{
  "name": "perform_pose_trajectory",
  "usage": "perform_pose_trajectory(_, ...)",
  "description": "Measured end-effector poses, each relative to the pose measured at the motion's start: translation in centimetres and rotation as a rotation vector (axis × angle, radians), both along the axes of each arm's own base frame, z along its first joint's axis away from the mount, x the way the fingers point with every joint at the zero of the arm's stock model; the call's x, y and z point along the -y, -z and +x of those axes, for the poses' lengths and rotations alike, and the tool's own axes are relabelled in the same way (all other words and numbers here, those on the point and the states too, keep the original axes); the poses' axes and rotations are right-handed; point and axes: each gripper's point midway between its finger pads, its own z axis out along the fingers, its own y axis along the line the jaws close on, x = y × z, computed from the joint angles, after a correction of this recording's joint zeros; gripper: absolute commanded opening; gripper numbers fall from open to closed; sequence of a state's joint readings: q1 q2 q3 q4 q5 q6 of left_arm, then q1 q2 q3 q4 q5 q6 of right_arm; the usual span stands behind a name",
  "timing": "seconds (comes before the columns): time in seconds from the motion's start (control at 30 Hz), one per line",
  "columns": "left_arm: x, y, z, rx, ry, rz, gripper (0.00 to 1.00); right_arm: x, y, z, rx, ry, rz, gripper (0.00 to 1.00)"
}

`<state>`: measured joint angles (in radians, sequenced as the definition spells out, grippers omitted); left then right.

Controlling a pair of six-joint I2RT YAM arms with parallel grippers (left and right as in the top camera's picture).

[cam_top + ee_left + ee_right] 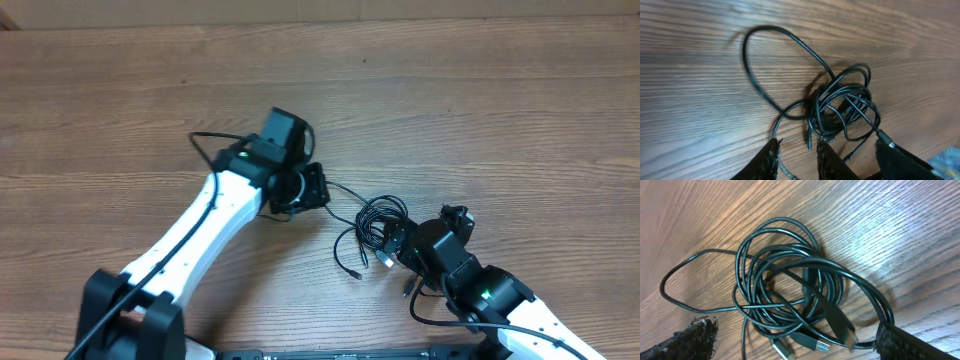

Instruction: Untangle cables

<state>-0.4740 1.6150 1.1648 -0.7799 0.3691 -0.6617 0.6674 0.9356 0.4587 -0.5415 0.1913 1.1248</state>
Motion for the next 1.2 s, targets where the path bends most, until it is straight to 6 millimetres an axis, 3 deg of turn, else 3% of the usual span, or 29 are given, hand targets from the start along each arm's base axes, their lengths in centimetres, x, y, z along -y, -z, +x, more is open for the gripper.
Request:
perform_pose_trajectory(0.1, 1.2, 1.5, -0.8, -0.050, 0.006, 0.014, 0.24, 0.0, 0.0, 0.0, -0.001, 0.000, -0.001, 1.00)
perform_pose_trajectory(0.27, 2.7, 3.5, -2.1, -0.134, -0.019, 0.038, 0.37, 0.1, 0.3, -0.1, -0.012, 0.000, -0.010, 1.00)
perform_pose_trajectory(0.43, 4.4, 4.8, -1.6, -0.127, -0.050, 0.033, 0.39, 0.1, 0.8, -0.2, -0.029, -0.001, -0.023, 1.00)
perform_pose_trajectory(0.67, 5.4, 6.5, -0.8, -0.119, -0.072, 0.040, 0.27, 0.1, 0.9, -0.2, -0.032, 0.000, -0.025, 1.00)
perform_pose_trajectory(0.8, 4.8, 7.7, -0.5, -0.121, -0.096, 0.084, 0.19, 0.1, 0.9, -0.2, -0.033, 0.000, -0.025, 1.00)
perform_pose_trajectory(1.03, 4.0, 9.1, -0.2, -0.115, -0.117, 0.142, 0.27, 0.1, 0.9, -0.2, -0.033, -0.001, -0.026, 1.00)
perform_pose_trajectory(1.2, 3.6, 9.6, 0.0, -0.106, -0.126, 0.169, 0.07, 0.1, 0.9, -0.2, -0.031, -0.001, -0.024, 1.00)
